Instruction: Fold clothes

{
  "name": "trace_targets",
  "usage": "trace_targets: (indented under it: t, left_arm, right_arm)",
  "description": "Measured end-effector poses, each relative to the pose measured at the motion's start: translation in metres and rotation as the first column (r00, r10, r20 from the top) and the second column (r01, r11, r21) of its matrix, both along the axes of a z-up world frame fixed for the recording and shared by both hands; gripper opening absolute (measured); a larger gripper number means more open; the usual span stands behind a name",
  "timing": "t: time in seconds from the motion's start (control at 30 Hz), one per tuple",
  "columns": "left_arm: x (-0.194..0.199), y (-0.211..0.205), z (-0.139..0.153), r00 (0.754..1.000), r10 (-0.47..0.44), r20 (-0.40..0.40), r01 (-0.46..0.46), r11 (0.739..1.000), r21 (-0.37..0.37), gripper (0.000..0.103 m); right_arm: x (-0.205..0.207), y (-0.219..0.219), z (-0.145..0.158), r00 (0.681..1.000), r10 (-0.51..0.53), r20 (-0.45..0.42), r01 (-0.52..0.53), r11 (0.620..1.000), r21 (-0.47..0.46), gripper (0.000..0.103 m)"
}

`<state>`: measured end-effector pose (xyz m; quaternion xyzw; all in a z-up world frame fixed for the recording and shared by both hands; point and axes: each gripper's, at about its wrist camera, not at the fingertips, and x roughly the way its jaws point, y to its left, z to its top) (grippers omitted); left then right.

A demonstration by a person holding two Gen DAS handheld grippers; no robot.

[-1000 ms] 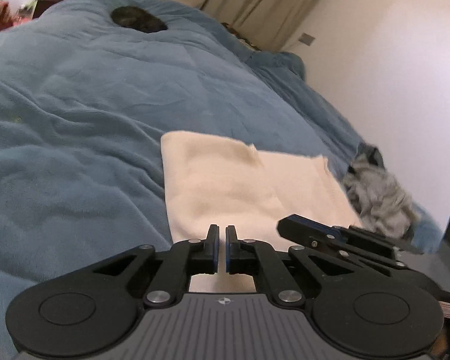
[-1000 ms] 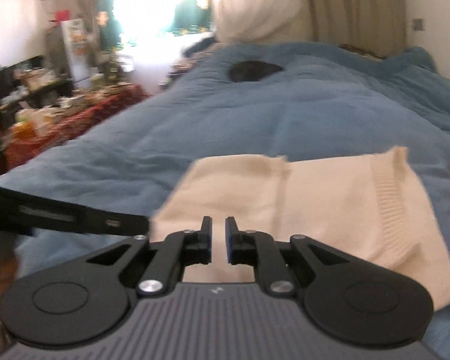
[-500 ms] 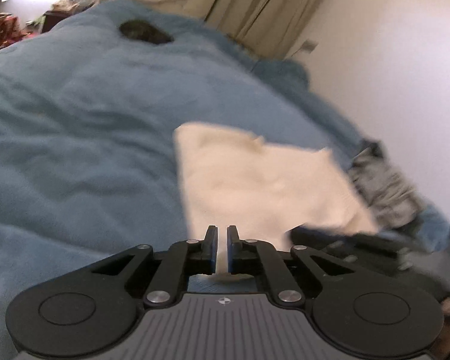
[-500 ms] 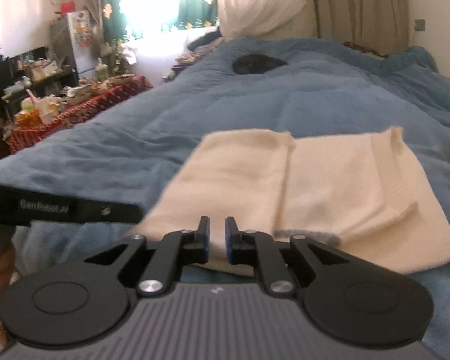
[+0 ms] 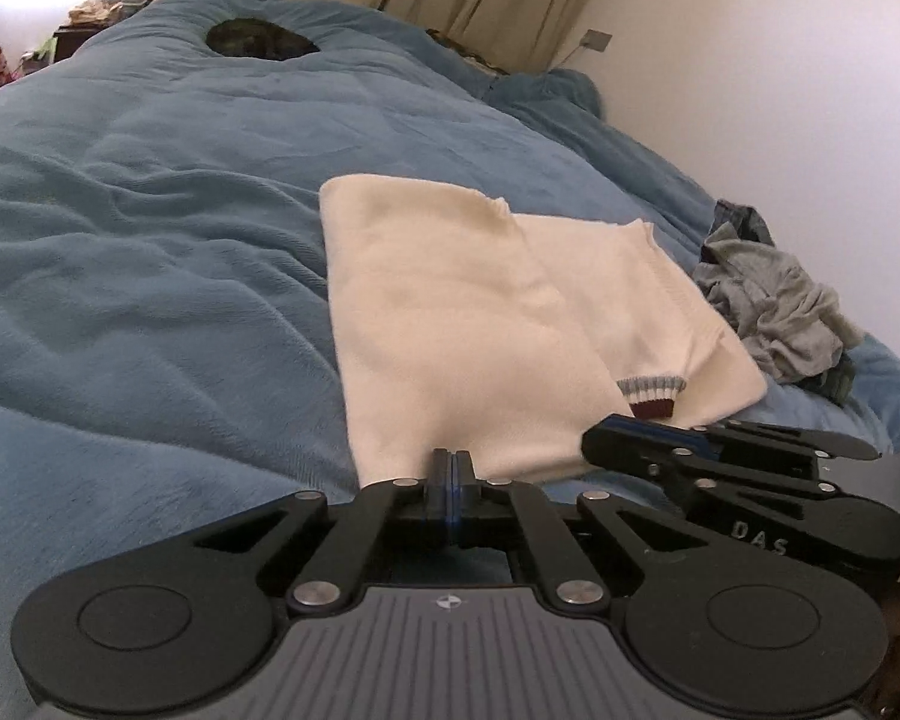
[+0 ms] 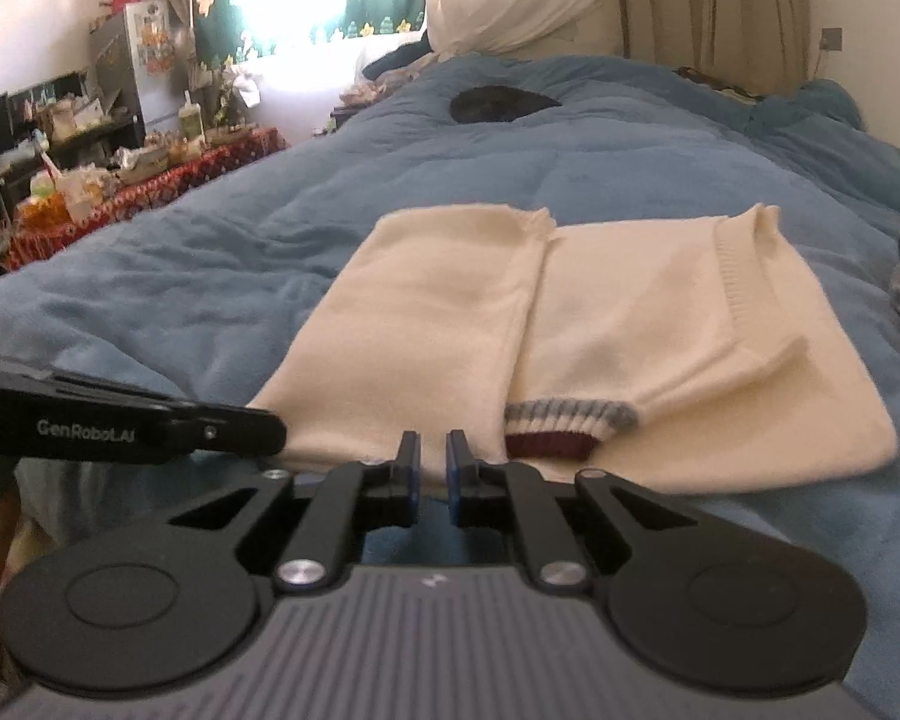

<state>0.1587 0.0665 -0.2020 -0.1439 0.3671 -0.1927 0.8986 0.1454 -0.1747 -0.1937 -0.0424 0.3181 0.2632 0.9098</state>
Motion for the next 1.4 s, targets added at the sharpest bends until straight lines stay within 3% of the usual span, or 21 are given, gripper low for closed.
trace_targets:
  t: [0.03, 0.1, 0.2, 0.23, 0.3, 0.33, 0.37, 0.5, 0.6, 0.67, 0.73, 0.93, 1.2, 1.3, 1.4]
  left_arm:
    - [-0.003, 0.002, 0.002, 1.000, 0.002, -0.004, -0.002, 1.000, -0.006, 0.002]
    - [-0.009, 0.007, 0.007, 1.000, 0.004, -0.011, -0.004, 1.000, -0.025, 0.002]
    - [-0.020, 0.015, 0.016, 1.000, 0.016, -0.016, -0.017, 0.998, -0.067, 0.012]
    - [-0.021, 0.018, 0.019, 1.000, 0.022, -0.021, -0.023, 0.996, -0.088, 0.021]
    - [-0.023, 0.023, 0.026, 0.999, 0.031, -0.028, -0.034, 0.991, -0.129, 0.036]
    - [-0.024, 0.025, 0.031, 0.999, 0.029, -0.027, -0.032, 0.989, -0.142, 0.041]
    - [-0.024, 0.026, 0.036, 0.999, 0.027, -0.024, -0.030, 0.989, -0.143, 0.043]
    - [-0.024, 0.025, 0.053, 1.000, 0.018, 0.010, -0.017, 0.995, -0.099, 0.070]
    - [-0.028, 0.017, 0.065, 0.998, -0.001, 0.059, 0.001, 1.000, 0.004, 0.082]
    - [-0.033, 0.010, 0.071, 0.996, -0.012, 0.093, 0.003, 0.996, 0.091, 0.084]
    - [-0.038, 0.002, 0.076, 0.991, -0.001, 0.132, -0.022, 0.985, 0.169, 0.087]
    - [-0.046, -0.015, 0.086, 0.981, -0.034, 0.193, -0.029, 0.950, 0.311, 0.096]
    - [-0.045, -0.021, 0.097, 0.969, -0.074, 0.237, -0.013, 0.939, 0.343, 0.096]
    - [-0.045, -0.022, 0.100, 0.964, -0.069, 0.255, -0.028, 0.933, 0.358, 0.096]
    - [-0.039, -0.024, 0.102, 0.970, -0.059, 0.234, -0.042, 0.915, 0.402, 0.096]
  right_arm:
    - [-0.003, -0.003, 0.003, 1.000, -0.001, -0.008, 0.001, 1.000, 0.016, 0.014]
    - [-0.009, -0.013, 0.011, 1.000, -0.005, -0.024, 0.006, 0.999, 0.054, 0.039]
    - [-0.017, -0.027, 0.022, 0.999, -0.024, -0.031, 0.027, 0.997, 0.076, 0.052]
    - [-0.018, -0.032, 0.026, 0.999, -0.031, -0.033, 0.034, 0.996, 0.077, 0.057]
    - [-0.019, -0.040, 0.033, 0.998, -0.040, -0.038, 0.043, 0.996, 0.078, 0.077]
    - [-0.020, -0.044, 0.037, 0.998, -0.042, -0.038, 0.045, 0.996, 0.076, 0.080]
    - [-0.020, -0.046, 0.042, 0.999, -0.041, -0.032, 0.043, 0.997, 0.070, 0.085]
    - [-0.023, -0.051, 0.058, 0.999, -0.038, 0.008, 0.038, 0.999, 0.022, 0.102]
    - [-0.025, -0.051, 0.068, 0.996, -0.061, 0.062, 0.064, 0.997, -0.041, 0.102]
    - [-0.026, -0.051, 0.073, 0.993, -0.080, 0.084, 0.086, 0.993, -0.075, 0.102]
    - [-0.027, -0.051, 0.076, 0.990, -0.101, 0.103, 0.111, 0.989, -0.095, 0.102]
    - [-0.031, -0.055, 0.085, 0.978, -0.135, 0.161, 0.153, 0.983, -0.099, 0.102]
    - [-0.024, -0.057, 0.098, 0.991, -0.104, 0.081, 0.111, 0.989, -0.095, 0.102]
    - [-0.023, -0.061, 0.103, 0.992, -0.104, 0.077, 0.110, 0.991, -0.072, 0.102]
    - [-0.021, -0.059, 0.107, 0.988, -0.114, 0.101, 0.125, 0.985, -0.115, 0.102]
